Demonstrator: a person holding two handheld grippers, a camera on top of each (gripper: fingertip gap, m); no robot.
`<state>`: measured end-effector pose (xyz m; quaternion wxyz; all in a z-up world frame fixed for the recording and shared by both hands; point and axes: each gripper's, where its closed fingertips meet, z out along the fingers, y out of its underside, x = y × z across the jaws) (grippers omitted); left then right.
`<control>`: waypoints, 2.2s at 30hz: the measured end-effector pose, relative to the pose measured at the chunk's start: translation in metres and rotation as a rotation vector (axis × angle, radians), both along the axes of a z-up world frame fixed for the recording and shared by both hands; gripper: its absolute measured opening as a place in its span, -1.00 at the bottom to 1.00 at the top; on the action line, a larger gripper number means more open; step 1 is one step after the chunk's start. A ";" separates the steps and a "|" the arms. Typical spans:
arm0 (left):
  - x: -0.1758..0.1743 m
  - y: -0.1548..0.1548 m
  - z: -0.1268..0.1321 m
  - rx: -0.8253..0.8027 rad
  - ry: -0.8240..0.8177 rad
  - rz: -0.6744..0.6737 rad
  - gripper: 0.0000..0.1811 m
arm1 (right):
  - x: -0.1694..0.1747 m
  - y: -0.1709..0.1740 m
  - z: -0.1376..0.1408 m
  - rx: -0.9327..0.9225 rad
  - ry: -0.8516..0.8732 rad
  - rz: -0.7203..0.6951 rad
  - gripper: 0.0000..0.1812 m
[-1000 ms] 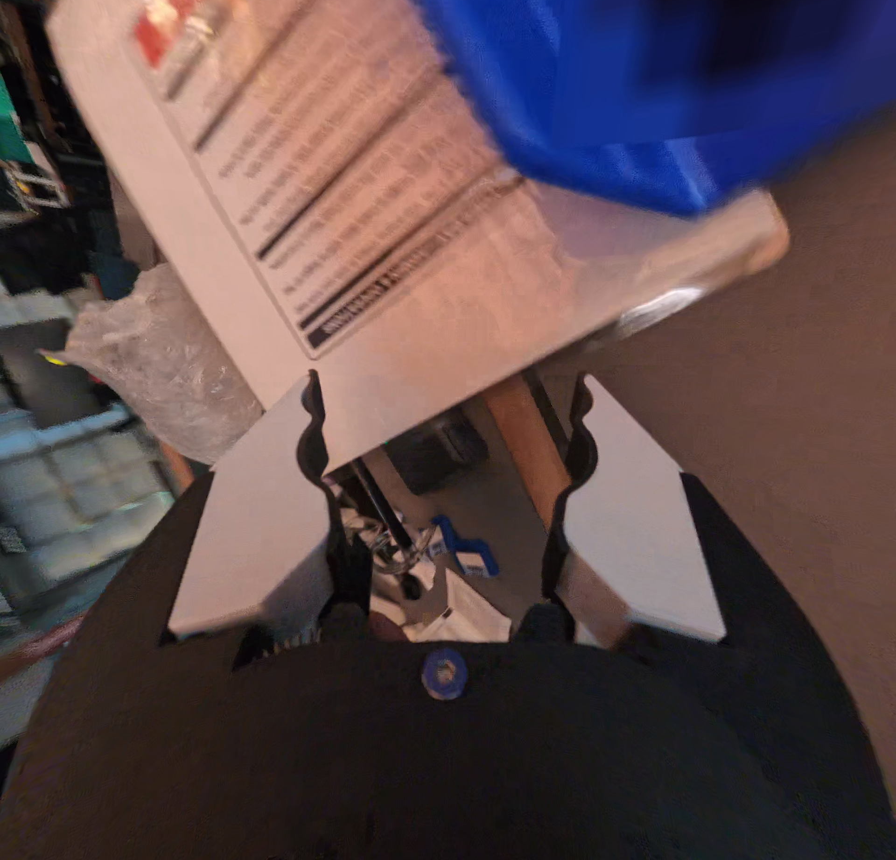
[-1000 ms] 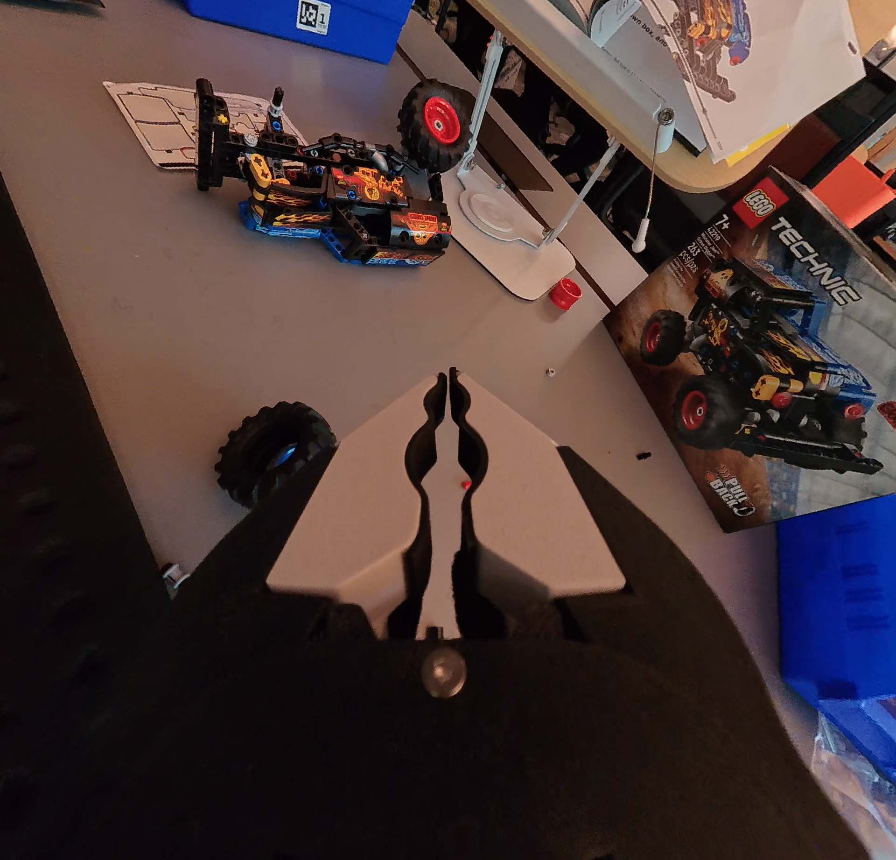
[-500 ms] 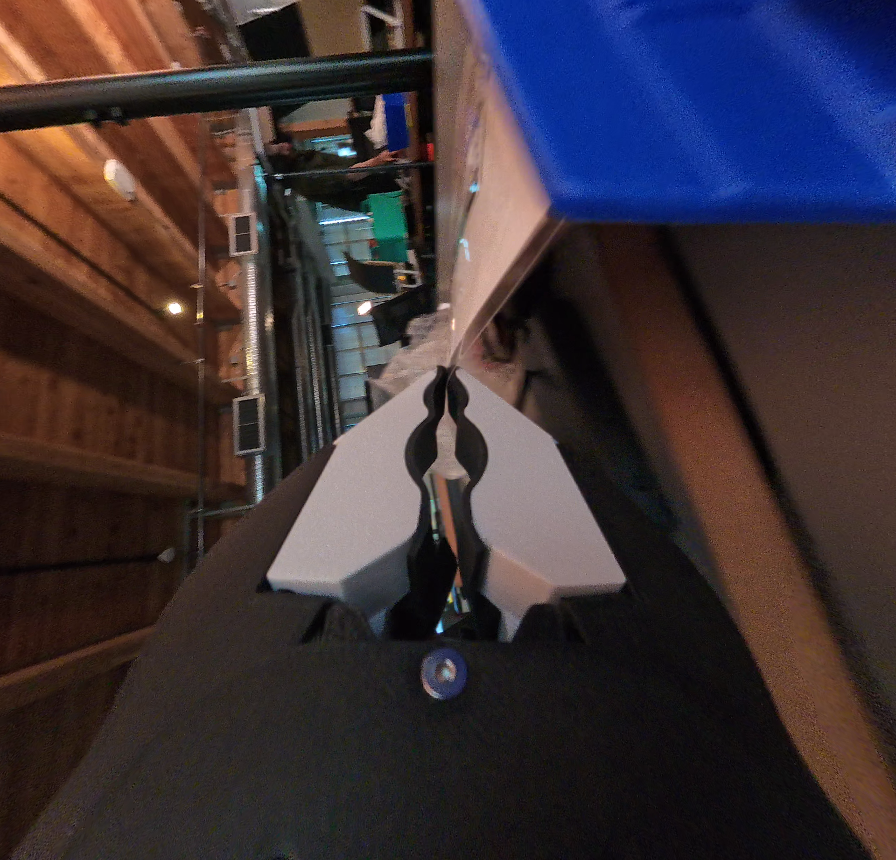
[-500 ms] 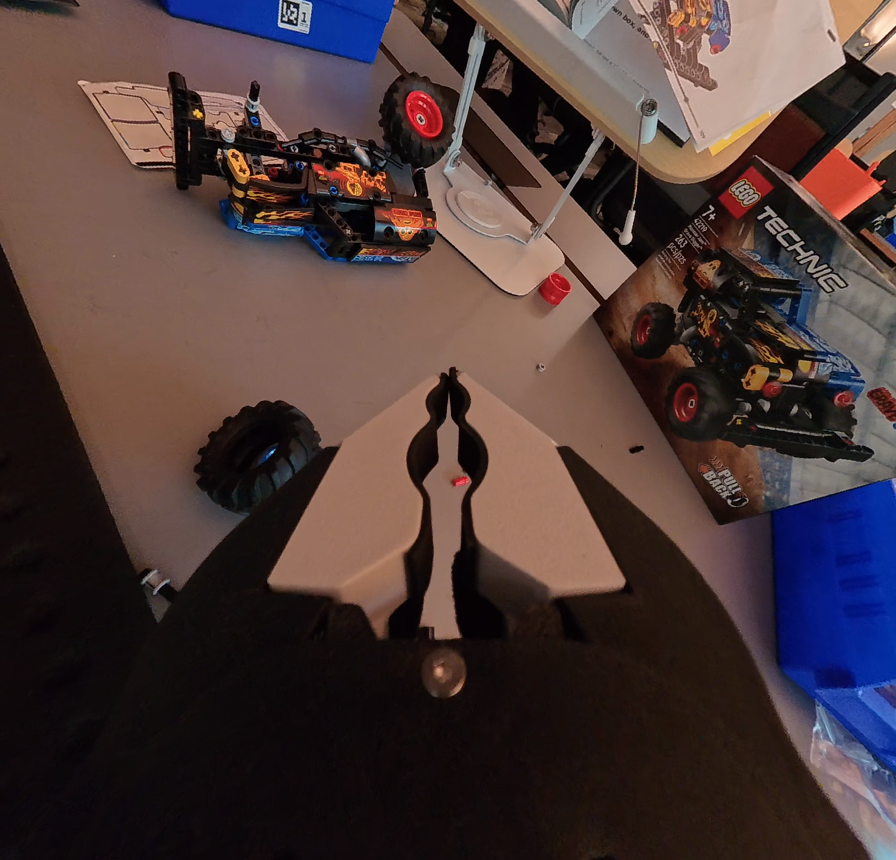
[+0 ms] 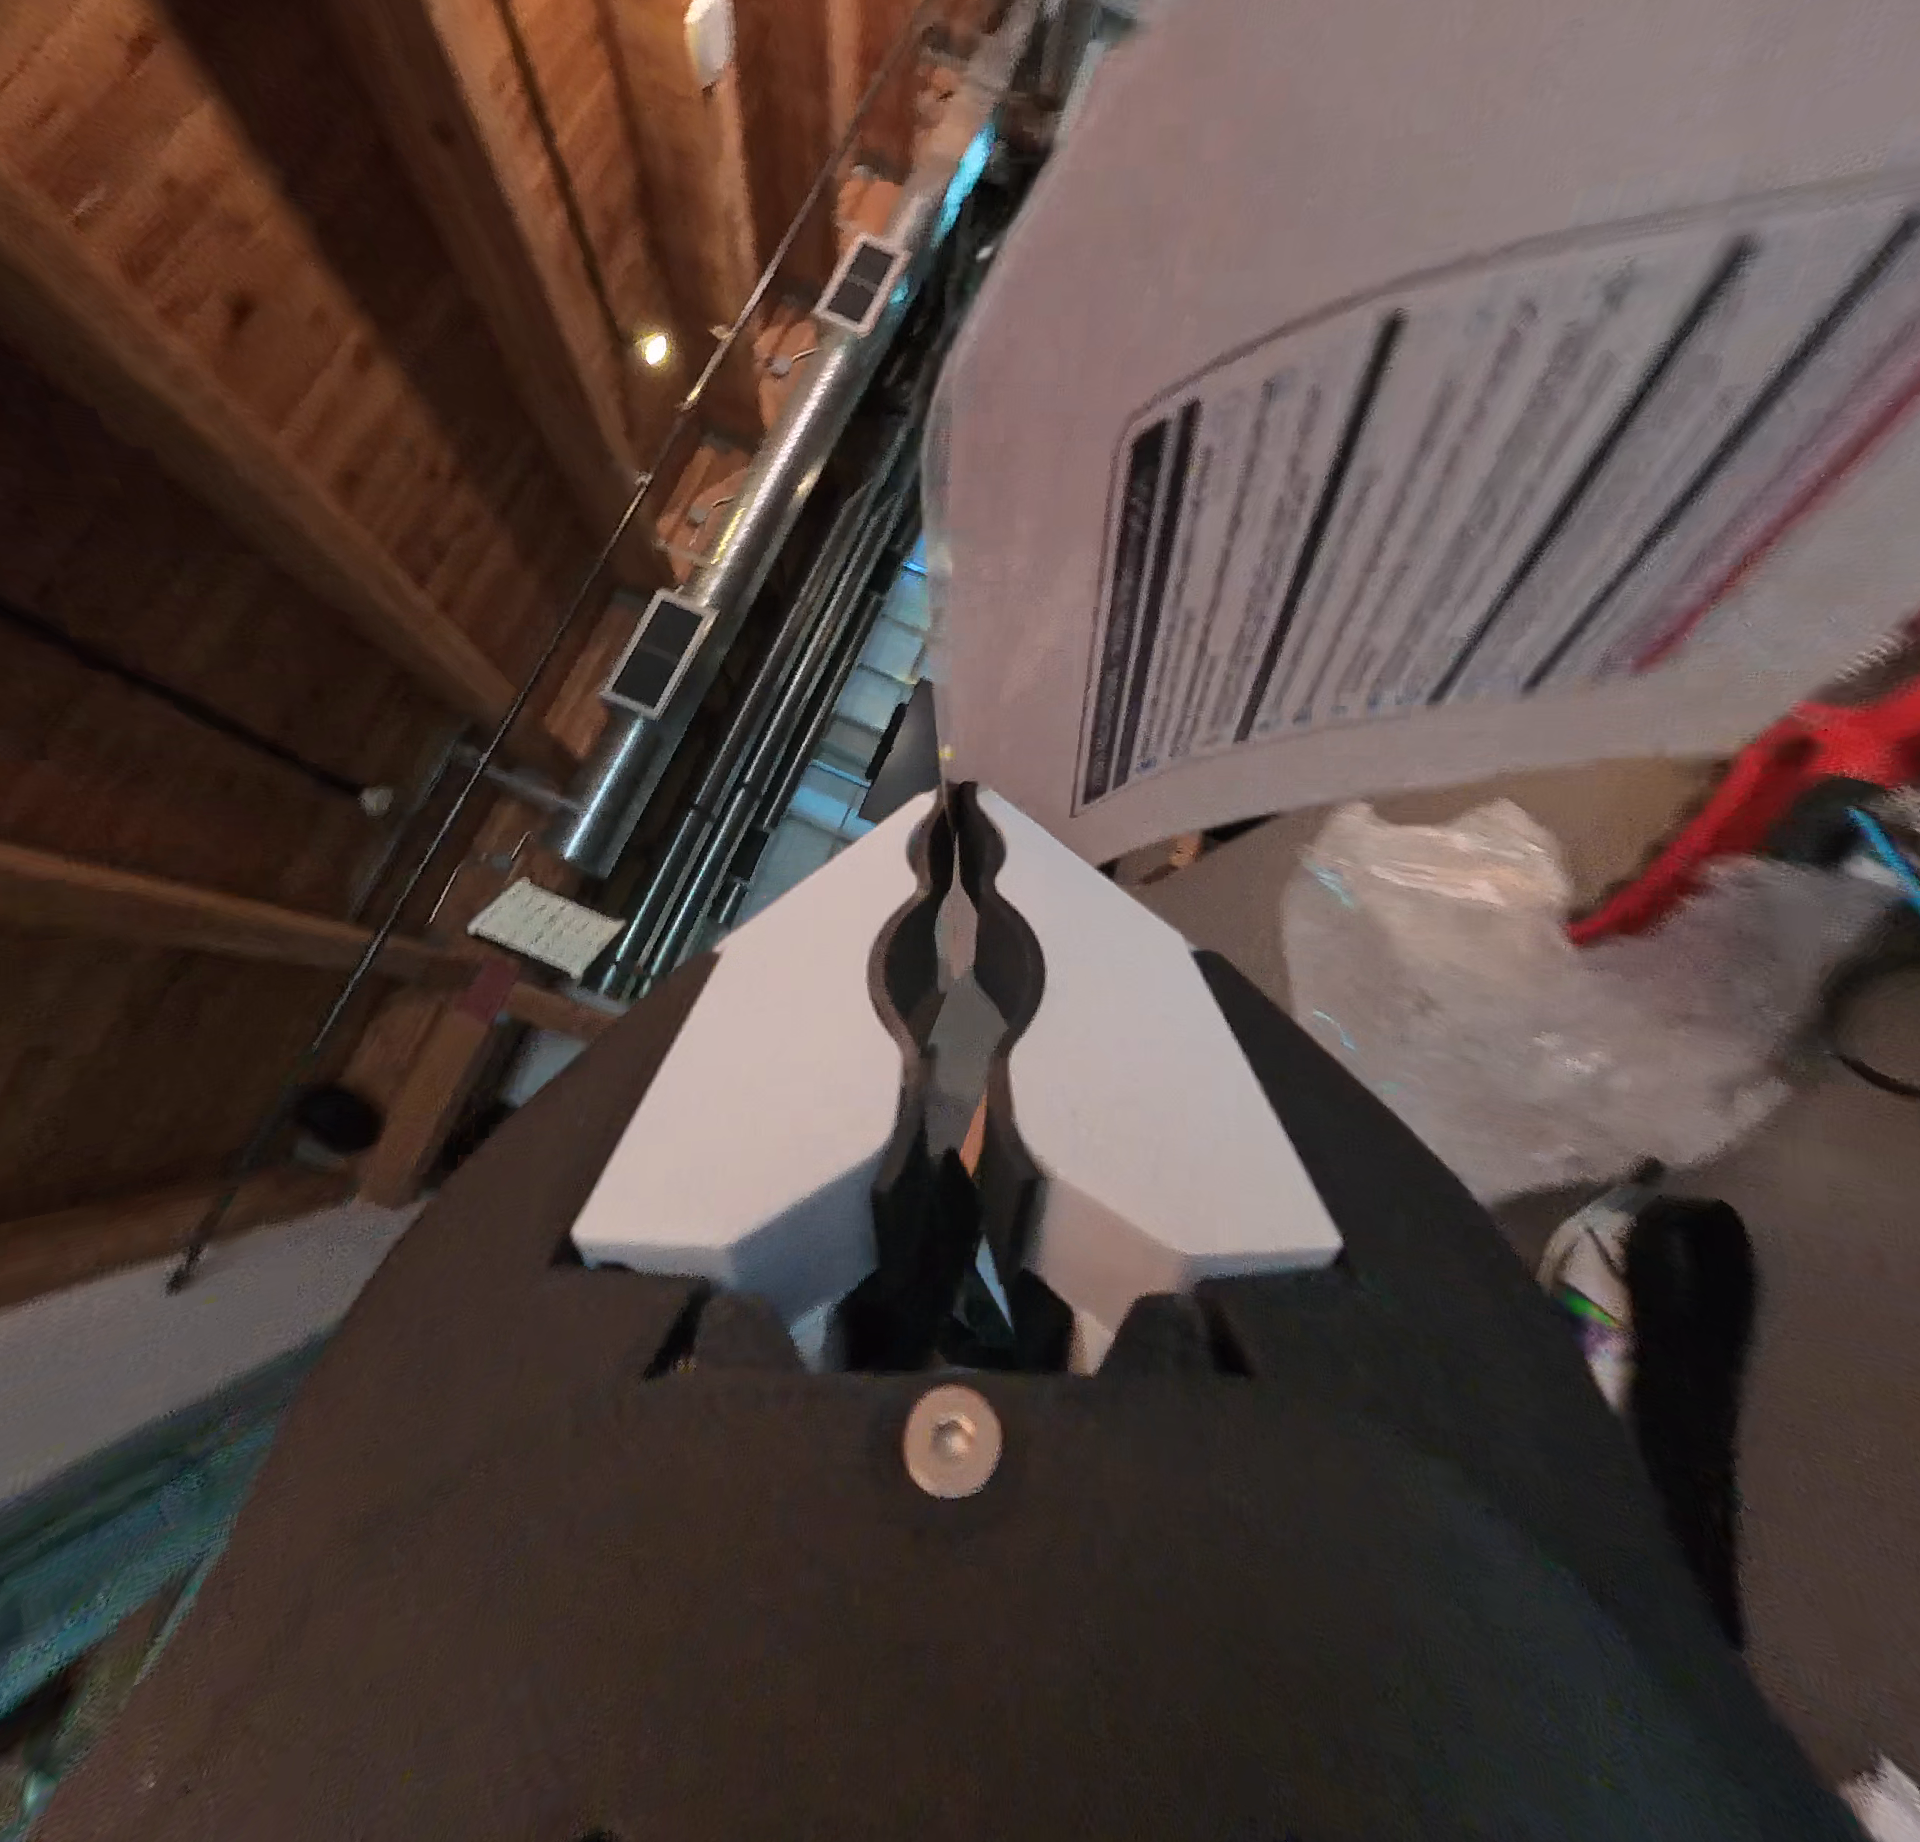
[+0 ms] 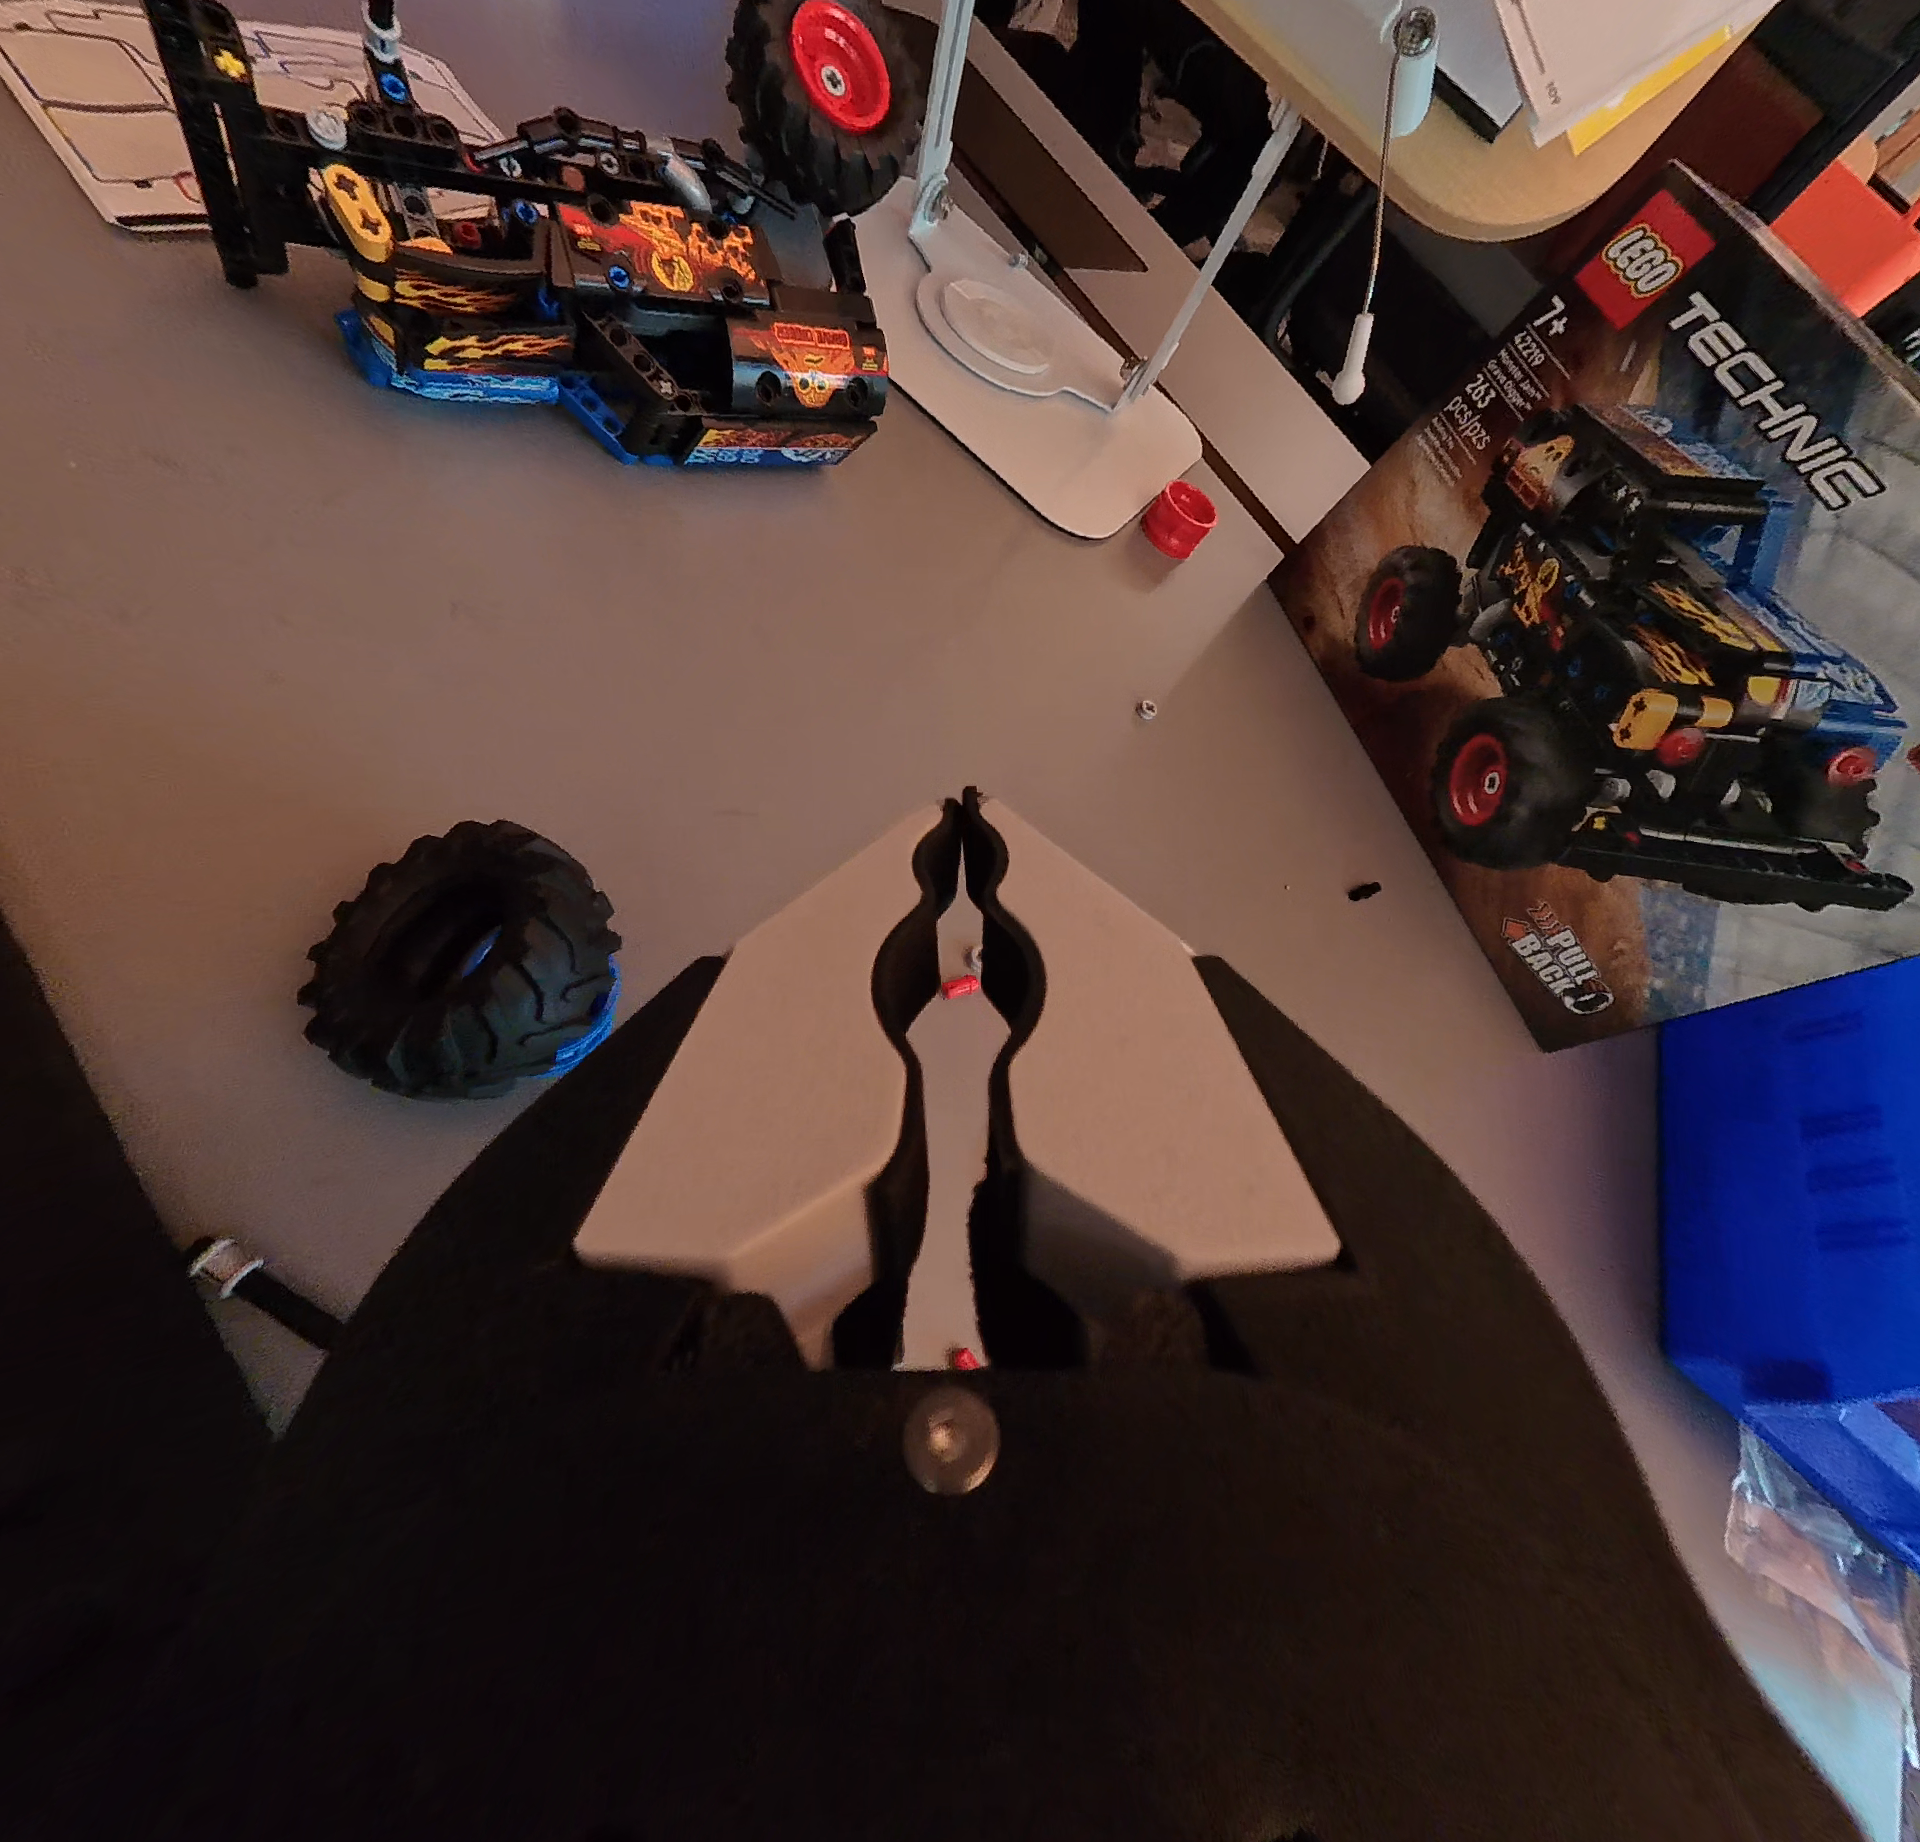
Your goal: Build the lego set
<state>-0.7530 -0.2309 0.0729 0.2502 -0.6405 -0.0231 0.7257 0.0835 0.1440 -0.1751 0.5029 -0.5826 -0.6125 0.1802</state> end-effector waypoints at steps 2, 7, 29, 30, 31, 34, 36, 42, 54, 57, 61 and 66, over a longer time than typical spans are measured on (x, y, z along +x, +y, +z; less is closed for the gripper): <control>-0.005 -0.017 0.028 0.075 0.052 0.027 -1.00 | 0.000 0.002 -0.002 -0.003 -0.007 -0.008 -1.00; -0.017 -0.060 0.012 0.077 0.088 0.050 -1.00 | 0.002 0.005 -0.007 -0.007 -0.021 -0.023 -1.00; -0.016 -0.095 -0.239 -0.318 -0.669 0.009 -0.51 | -0.002 -0.003 -0.010 -0.005 -0.031 0.006 -1.00; -0.014 -0.096 -0.241 -0.297 -0.714 0.016 -0.49 | -0.001 -0.003 -0.010 -0.006 -0.029 0.007 -1.00; -0.015 -0.098 -0.240 -0.284 -0.724 0.027 -0.47 | 0.000 -0.003 -0.010 -0.006 -0.027 0.006 -1.00; -0.030 -0.111 -0.235 -0.270 -0.686 0.120 -0.56 | 0.002 -0.003 -0.010 -0.008 -0.024 0.005 -1.00; -0.038 -0.118 -0.249 -0.264 -0.752 0.157 -0.62 | 0.001 -0.003 -0.010 -0.012 -0.027 0.005 -1.00; -0.077 -0.130 -0.216 -0.153 -0.602 0.195 -1.00 | -0.004 0.002 -0.014 -0.010 -0.086 -0.025 -1.00; -0.175 -0.231 -0.203 0.000 -0.604 0.445 -1.00 | -0.029 0.008 -0.011 0.005 -0.227 -0.094 -1.00; -0.190 -0.244 -0.236 -0.031 -0.691 0.469 -1.00 | -0.038 0.002 -0.013 0.010 -0.277 -0.095 -1.00; -0.209 -0.249 -0.269 -0.059 -0.780 0.477 -1.00 | -0.048 -0.002 -0.013 0.015 -0.324 -0.106 -1.00; -0.223 -0.245 -0.281 0.022 -0.861 0.486 -0.79 | -0.060 -0.007 -0.007 0.032 -0.347 -0.110 -1.00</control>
